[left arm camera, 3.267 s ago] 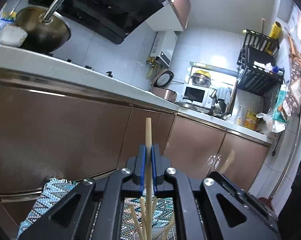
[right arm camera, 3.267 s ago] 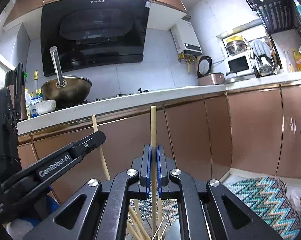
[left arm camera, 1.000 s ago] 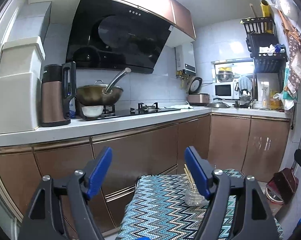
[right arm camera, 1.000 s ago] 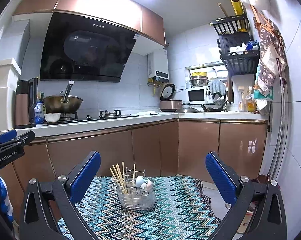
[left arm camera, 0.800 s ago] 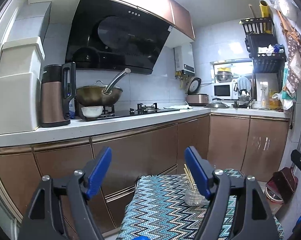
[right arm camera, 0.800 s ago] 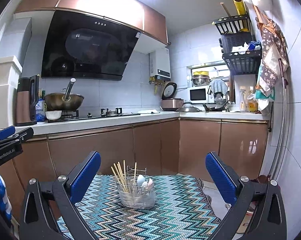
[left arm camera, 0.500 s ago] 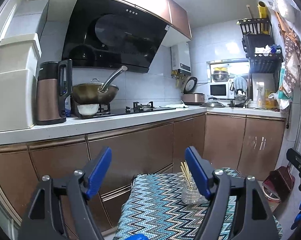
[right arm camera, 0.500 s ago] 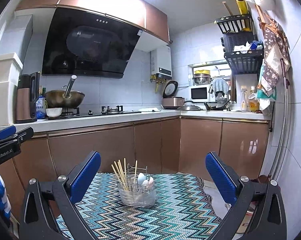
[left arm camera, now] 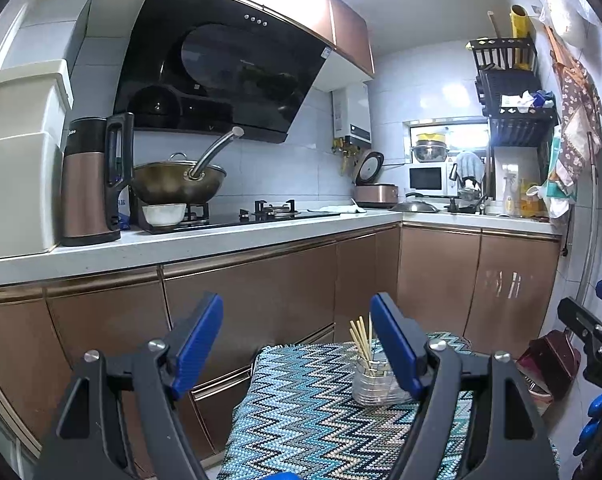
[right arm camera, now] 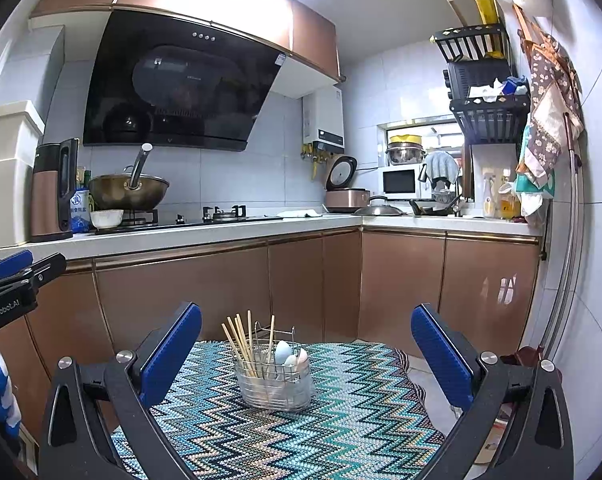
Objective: Organize utensils
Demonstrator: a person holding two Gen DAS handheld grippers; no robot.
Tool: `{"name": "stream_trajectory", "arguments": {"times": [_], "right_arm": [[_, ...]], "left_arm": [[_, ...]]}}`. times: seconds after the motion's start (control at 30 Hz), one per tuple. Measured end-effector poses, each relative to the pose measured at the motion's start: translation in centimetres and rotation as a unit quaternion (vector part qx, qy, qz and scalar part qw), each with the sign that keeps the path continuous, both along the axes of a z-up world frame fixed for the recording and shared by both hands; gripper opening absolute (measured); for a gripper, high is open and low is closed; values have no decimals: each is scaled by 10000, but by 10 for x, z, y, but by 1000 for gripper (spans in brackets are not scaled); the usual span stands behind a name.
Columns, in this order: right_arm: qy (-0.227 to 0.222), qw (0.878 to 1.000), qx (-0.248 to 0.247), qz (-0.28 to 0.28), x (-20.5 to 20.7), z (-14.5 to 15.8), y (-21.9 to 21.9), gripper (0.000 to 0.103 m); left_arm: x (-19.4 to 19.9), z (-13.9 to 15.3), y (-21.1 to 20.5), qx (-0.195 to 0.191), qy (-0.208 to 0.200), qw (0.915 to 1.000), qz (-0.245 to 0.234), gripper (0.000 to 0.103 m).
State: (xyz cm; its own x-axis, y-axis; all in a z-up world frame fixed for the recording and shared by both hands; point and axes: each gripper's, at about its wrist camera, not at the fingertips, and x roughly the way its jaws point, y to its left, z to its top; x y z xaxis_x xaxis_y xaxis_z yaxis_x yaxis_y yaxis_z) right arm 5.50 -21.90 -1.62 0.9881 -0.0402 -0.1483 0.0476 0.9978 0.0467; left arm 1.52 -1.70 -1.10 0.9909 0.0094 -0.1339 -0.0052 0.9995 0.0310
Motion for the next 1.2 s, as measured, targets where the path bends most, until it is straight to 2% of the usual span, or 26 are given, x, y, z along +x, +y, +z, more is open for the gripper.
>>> {"name": "stream_trajectory", "arguments": {"times": [1.2], "right_arm": [[-18,10000,-54,23,1,1,-3,103]], "left_arm": [[-6,1,-5,67,-45,9999,-103,75]]}}
